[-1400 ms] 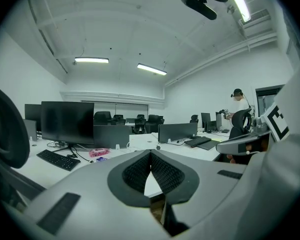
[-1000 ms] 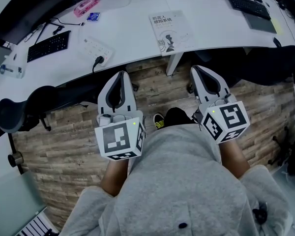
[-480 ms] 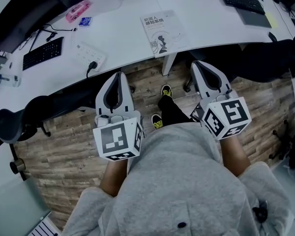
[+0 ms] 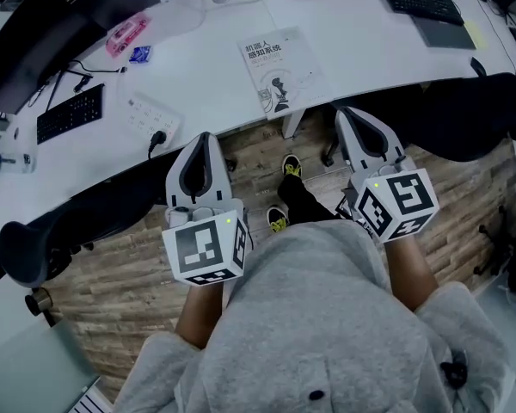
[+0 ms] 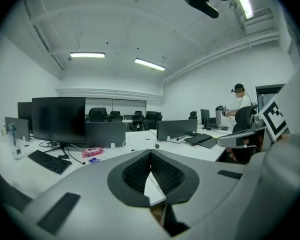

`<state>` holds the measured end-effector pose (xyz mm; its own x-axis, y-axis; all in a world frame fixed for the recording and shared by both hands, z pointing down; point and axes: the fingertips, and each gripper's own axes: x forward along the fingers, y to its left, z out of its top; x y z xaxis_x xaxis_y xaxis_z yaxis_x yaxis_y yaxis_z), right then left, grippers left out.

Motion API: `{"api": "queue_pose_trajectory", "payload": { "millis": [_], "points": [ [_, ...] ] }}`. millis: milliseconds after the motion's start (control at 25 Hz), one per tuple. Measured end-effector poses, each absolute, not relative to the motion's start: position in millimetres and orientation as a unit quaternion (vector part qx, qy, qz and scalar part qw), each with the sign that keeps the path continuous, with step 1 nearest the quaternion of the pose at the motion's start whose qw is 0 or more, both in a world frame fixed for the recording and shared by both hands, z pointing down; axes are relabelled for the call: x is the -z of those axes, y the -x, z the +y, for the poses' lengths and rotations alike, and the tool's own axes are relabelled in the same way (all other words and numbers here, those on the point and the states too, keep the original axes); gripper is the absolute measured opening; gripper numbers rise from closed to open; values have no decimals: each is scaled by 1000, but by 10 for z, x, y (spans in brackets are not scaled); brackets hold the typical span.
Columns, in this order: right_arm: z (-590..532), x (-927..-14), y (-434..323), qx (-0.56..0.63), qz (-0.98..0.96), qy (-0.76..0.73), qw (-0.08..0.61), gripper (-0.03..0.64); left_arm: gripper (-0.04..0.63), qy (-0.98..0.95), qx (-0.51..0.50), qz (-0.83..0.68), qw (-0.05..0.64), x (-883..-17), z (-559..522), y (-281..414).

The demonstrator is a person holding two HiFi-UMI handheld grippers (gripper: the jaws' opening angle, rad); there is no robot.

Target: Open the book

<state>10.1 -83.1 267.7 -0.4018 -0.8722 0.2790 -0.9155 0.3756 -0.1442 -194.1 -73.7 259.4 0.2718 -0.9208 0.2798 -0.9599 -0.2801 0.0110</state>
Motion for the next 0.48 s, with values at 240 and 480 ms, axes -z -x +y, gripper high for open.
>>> {"api": "queue_pose_trajectory", "payload": {
  "millis": [240,480],
  "points": [
    [-1086,-2819,-207,-156,-819,-545,91,28,8,-794,-121,-587,104,-2719,-1044,1843],
    [-1347,-3019,-302,-181,-817,-538,104,28,8,-793,-142,-581,119,-2900,-1360,1749]
  ]
}}
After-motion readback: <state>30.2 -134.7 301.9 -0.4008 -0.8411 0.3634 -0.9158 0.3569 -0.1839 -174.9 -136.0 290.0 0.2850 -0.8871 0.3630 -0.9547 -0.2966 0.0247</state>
